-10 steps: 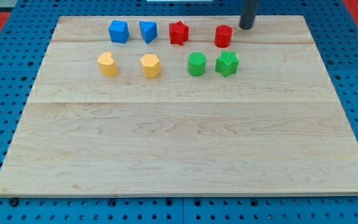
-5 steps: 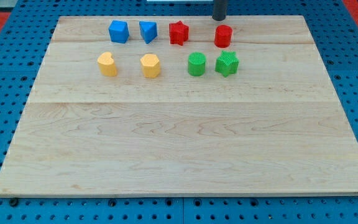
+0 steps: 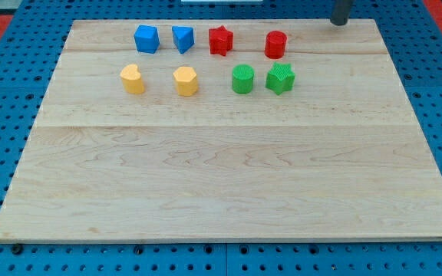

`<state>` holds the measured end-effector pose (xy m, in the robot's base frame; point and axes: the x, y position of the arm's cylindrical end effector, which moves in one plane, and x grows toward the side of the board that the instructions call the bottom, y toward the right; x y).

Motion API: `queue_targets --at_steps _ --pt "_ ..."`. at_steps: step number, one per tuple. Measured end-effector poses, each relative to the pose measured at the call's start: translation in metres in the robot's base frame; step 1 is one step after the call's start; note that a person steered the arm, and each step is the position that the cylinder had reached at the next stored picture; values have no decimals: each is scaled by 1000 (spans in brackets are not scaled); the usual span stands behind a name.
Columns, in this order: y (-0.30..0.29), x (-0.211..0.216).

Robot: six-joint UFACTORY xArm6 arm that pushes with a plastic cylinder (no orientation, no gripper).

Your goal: Nudge the red star up a bit

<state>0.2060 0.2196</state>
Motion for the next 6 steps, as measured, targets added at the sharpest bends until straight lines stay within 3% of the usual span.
queue_targets --at_steps 1,2,3,4,5,6 --pt "4 27" --pt "-7 81" --pt "-83 88" --pt "-170 72" --pt "-180 70" --pt "-174 27"
